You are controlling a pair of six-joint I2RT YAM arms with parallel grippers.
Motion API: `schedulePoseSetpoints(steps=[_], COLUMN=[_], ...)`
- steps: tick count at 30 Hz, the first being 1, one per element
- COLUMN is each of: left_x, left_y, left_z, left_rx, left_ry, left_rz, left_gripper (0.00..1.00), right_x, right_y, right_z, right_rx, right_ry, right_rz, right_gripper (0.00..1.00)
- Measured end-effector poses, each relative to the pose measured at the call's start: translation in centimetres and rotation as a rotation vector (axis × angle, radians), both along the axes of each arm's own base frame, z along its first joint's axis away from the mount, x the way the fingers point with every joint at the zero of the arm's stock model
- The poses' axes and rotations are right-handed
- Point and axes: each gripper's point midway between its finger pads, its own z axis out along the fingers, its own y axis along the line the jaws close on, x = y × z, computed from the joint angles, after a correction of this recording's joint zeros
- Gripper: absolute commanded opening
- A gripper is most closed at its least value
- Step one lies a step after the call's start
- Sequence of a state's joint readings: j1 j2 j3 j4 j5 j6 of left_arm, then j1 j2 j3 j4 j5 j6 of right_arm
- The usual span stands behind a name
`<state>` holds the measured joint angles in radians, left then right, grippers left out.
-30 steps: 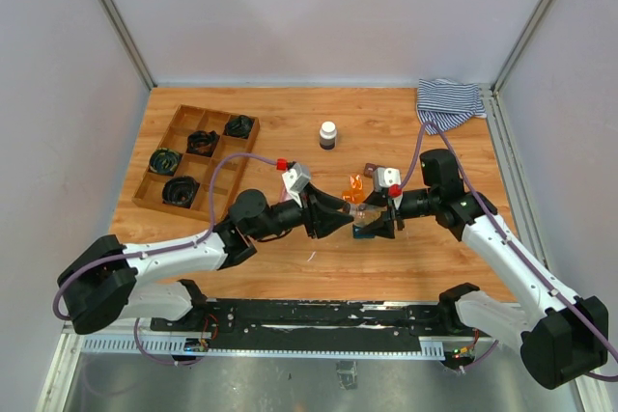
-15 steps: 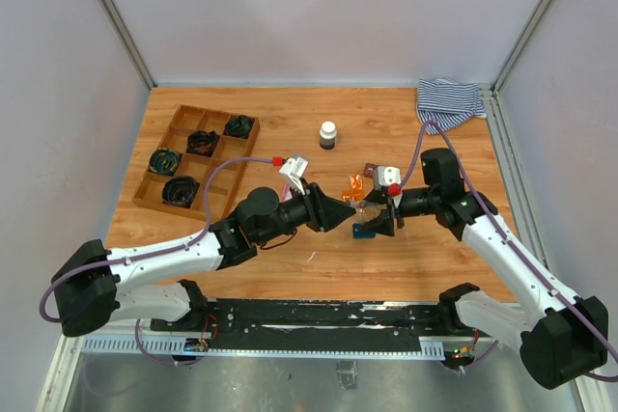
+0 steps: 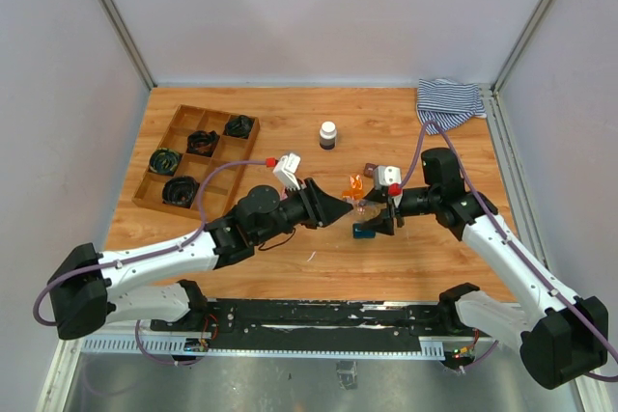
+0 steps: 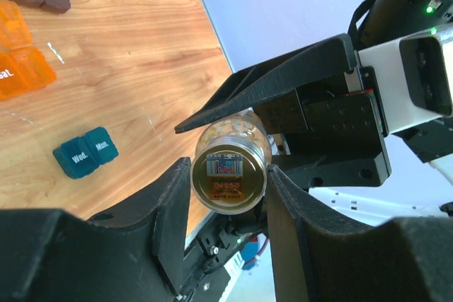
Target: Sort the pills into containers
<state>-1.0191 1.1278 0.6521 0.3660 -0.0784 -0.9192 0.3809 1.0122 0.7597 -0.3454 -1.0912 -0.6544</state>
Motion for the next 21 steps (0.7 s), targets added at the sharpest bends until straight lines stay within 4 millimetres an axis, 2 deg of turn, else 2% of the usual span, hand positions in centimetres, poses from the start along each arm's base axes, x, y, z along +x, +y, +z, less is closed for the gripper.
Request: schedulePoseSetpoints(steps=[16,18,21], left_x=[2.3,2.6,3.0], left_y=[2.5,3.2,4.4], left_z=[1.2,0.8,-1.1], left_rx=[-0.026,-0.007,0.044], left_ry=[0.006,-0.007,-0.017], left_rz=[0.181,0.213,0.257], left_gripper=[0.28,0.29,0.29], right_x=[-0.7,-0.7,-0.7], right_y=[0.0,0.0,0.0], right_z=[0.0,0.0,0.0], right_rx=[0.006,0.006,0.006], right_ry=[0.029,0.029,0.029], right_rz=[0.019,0.020,0.020], right_gripper=[0.01,0.01,0.01])
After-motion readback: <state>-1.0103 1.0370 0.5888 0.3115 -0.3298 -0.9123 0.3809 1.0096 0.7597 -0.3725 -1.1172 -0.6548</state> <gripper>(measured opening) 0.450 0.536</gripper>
